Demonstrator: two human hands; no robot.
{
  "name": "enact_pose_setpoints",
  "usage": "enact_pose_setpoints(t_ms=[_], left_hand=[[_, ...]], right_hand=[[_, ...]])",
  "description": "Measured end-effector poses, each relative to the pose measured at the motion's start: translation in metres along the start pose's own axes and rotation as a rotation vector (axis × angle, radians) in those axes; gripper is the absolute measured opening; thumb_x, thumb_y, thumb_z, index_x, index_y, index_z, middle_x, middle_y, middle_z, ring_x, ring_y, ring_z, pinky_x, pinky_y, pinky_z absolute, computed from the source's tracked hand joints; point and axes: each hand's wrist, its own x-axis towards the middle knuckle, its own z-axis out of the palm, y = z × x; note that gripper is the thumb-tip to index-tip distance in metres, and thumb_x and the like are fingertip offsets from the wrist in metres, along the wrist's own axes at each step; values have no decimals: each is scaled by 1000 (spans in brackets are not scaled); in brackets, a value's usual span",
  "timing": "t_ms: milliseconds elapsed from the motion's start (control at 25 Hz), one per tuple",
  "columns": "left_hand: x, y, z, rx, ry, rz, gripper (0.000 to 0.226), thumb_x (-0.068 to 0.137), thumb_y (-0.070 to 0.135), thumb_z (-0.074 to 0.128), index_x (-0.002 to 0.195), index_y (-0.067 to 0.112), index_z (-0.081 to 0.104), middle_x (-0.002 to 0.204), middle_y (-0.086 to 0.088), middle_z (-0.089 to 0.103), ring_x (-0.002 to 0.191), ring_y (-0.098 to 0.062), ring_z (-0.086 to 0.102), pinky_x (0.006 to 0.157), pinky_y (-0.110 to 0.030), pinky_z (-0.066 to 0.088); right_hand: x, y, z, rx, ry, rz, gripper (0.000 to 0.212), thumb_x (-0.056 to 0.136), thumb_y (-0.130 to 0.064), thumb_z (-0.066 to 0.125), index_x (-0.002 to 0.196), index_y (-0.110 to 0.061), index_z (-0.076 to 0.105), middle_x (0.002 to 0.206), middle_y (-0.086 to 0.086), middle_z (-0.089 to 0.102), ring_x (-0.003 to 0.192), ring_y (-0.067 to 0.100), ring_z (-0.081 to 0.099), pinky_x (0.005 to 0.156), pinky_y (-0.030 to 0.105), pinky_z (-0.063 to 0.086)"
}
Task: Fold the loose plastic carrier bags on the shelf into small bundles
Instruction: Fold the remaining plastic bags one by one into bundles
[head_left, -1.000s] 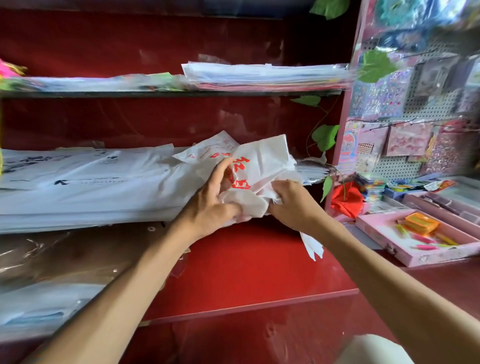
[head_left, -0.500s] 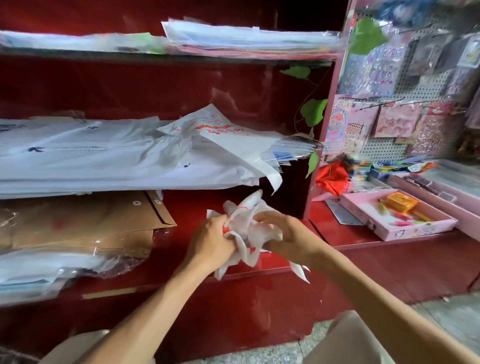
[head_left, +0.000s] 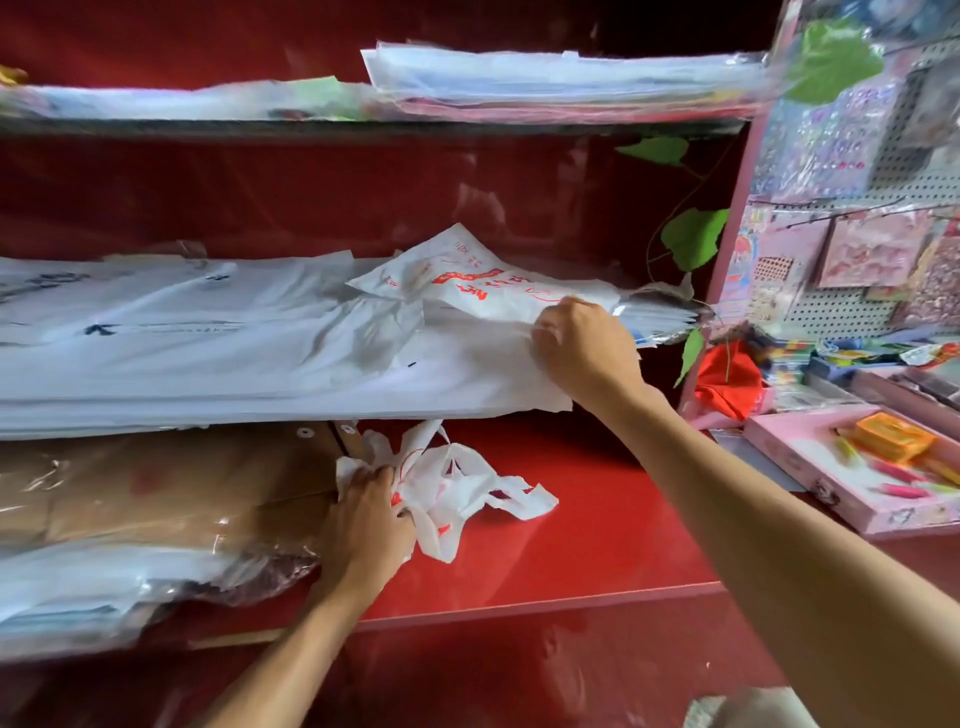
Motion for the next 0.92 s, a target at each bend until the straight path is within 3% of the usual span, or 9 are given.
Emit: enact_pose_setpoints(t_ms=[120,200,440,560,640,680,760,840,920], left_hand=[[1,-10,3,13,8,29,33,75,10,60,109,10,62,114,-12,62,112,-35,54,87,-41,47],[6,-9,1,22,-17,-2,33,77,10,61,109,10,63,113,-14,62,111,-35,55,87,-40,46],[39,-2,8,-217,37,-179,33,81,7,64,113,1,60,114,-24,61,106,-42,56,90,-49,49],[60,2,20,-352,-38,-220,71,72,11,68,138,9,43,126,-21,59,109,-39,58,83,-41,52],[70,5,26,-492,-173,-255,104,64,26,75,152,29,19,142,-10,47,119,-35,56,85,-35,52],[69,7,28,-515,-202,-224,105,68,29,76,153,34,14,148,-6,41,125,-32,51,91,-33,47],[64,7,36,-524,-158,-172,89,82,35,70,153,36,17,144,-5,43,126,-28,49,95,-34,41],[56,11,34,-515,-36,-132,71,88,29,64,151,31,30,138,-6,50,127,-26,48,96,-34,39],[56,9,40,-377,143,25,61,83,13,63,142,17,46,144,-9,46,135,-26,39,105,-39,36]], right_hand=[[-23,8,-5,92,151,-163,22,83,-23,50,71,-7,61,73,9,59,77,35,57,62,36,38],[-59,21,-12,118,132,-381,23,74,-24,52,58,-8,51,65,4,52,64,30,48,62,37,41],[-145,97,16,254,-366,-496,27,63,-16,58,54,-20,33,123,-3,67,117,11,59,87,30,49],[-153,131,47,132,-622,-373,27,61,-10,52,57,-26,30,113,-7,69,101,16,62,72,31,50],[-147,139,60,13,-759,-268,31,67,-2,50,69,-32,54,93,-1,67,83,24,59,63,31,45],[-143,138,62,-29,-781,-212,44,73,-2,50,95,-37,65,101,-1,66,89,25,59,71,32,48],[-132,131,64,-157,-779,-107,64,81,-11,52,140,-37,46,134,-6,57,120,24,55,98,35,44],[-124,119,66,-99,-709,-9,62,85,-31,54,144,-38,36,140,-10,50,132,23,47,106,41,36],[-119,110,75,14,-739,34,49,91,-47,52,139,-39,44,140,-10,46,133,23,42,109,44,31]])
